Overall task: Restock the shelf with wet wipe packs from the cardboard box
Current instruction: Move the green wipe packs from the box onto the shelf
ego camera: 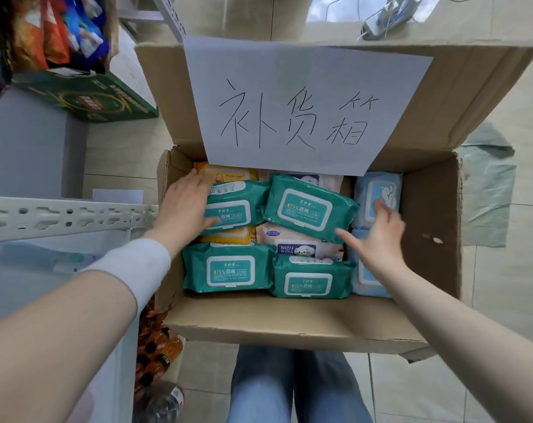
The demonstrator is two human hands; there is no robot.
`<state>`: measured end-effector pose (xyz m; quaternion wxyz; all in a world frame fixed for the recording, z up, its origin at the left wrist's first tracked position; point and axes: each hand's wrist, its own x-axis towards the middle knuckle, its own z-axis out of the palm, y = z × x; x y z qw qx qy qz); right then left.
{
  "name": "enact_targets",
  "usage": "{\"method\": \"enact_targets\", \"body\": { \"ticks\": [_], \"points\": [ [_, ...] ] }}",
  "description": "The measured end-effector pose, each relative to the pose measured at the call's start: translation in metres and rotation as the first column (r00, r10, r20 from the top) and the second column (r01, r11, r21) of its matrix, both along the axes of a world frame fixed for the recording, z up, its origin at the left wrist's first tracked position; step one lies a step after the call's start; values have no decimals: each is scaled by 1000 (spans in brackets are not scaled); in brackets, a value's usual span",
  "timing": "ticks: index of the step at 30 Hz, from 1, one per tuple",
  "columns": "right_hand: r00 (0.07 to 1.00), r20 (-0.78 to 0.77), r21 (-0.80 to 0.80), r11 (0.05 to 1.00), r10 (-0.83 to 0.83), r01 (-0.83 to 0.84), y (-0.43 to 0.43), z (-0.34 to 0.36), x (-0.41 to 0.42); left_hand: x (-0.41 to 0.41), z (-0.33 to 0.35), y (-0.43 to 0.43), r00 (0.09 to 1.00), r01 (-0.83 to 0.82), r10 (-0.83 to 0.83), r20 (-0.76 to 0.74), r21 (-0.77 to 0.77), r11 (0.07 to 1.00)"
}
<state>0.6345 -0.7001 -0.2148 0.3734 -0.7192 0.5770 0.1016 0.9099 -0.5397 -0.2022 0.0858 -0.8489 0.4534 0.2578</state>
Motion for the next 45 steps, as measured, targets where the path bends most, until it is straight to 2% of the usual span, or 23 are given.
{"method": "enact_targets", "body": {
  "ticks": [1,3,6,8,11,14,17,20,23,26,29,32,34,40,42,45],
  "points": [
    [991,47,95,988,-124,119,2,-10,11,4,-8,-4,1000,3,-4,7,75,997],
    [912,117,272,896,-394,352,5,-27,28,9,-22,-8,1000,-16,14,12,183,983],
    [793,105,334,772,-600,540,10,-43,38,16,-28,-9,999,-7,20,-47,252,968],
    [767,47,396,717,-640,574,10,-45,37,19,-23,-10,991,-30,63,-120,256,966],
    [757,43,554,646,-652,525,12,-29,33,19,-11,-9,980,-53,98,-170,254,966],
    [754,108,522,682,-648,512,17,-7,26,9,2,-3,962,-131,172,-214,193,972],
    [707,172,462,690,-686,557,23,25,9,-7,26,12,951,-219,229,-207,69,973],
    [702,218,417,715,-678,561,27,65,-20,-31,69,34,907,-384,364,-213,-59,921],
    [744,244,444,753,-623,485,34,105,-53,-64,125,62,848,-511,454,-272,-194,837],
    [819,254,466,807,-514,362,45,144,-79,-102,183,98,815,-579,516,-265,-318,751],
    [838,313,532,814,-446,235,54,182,-92,-142,246,132,787,-606,578,-216,-449,657],
    [836,395,571,815,-380,100,69,230,-92,-176,319,167,787,-569,607,-109,-507,647],
    [817,476,566,825,-324,-3,82,265,-87,-192,367,194,767,-560,638,-67,-555,615],
    [716,687,517,773,-121,-367,134,368,-46,-217,489,296,621,-531,780,-76,-773,347],
    [660,744,505,736,-106,-451,158,394,-26,-219,521,330,572,-495,819,-44,-814,302],
    [603,791,488,703,-105,-518,197,425,6,-218,553,381,516,-443,856,16,-851,283]
  ]
}}
